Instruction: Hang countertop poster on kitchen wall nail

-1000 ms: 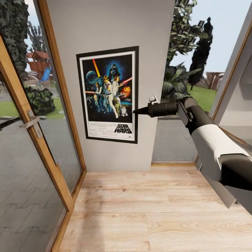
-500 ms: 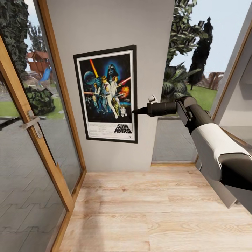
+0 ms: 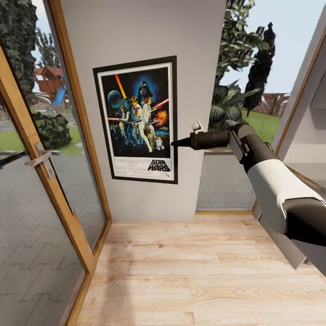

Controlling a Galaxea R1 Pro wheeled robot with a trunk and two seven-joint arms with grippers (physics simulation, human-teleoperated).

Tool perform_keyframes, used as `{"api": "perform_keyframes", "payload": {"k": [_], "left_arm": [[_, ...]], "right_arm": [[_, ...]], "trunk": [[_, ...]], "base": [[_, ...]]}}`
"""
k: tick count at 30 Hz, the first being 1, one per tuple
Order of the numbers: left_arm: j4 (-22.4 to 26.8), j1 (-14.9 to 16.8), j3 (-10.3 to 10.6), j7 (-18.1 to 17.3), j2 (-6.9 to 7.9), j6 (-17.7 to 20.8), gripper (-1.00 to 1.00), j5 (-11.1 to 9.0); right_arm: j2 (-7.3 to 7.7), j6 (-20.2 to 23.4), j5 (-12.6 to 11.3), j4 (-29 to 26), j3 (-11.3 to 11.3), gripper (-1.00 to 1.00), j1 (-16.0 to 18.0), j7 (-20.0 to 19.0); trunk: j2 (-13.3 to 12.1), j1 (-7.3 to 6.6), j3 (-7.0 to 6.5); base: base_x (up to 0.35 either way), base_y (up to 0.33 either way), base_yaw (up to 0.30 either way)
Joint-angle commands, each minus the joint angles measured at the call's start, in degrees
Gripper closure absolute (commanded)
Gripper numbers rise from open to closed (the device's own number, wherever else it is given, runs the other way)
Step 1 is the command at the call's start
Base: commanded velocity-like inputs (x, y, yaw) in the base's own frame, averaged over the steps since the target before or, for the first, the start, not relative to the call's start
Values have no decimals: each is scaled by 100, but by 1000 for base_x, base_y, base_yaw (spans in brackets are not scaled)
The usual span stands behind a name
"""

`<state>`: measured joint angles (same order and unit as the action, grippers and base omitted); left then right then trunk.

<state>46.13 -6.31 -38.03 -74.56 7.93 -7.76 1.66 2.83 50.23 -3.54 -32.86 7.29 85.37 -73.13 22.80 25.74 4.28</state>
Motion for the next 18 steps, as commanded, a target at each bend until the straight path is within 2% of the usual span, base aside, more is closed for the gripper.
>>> {"api": "perform_keyframes", "payload": {"k": [1, 18], "left_arm": [[5, 1, -8, -7, -2, -54, -100, 18], [2, 3, -11, -6, -1, -50, -100, 19]], "right_arm": [[7, 48, -41, -10, 27, 100, 6, 0], [-2, 40, -41, -44, 27, 100, 6, 9]], "trunk": [[12, 4, 12], [12, 4, 12]], "base": [[0, 0, 0], [0, 0, 0]]}}
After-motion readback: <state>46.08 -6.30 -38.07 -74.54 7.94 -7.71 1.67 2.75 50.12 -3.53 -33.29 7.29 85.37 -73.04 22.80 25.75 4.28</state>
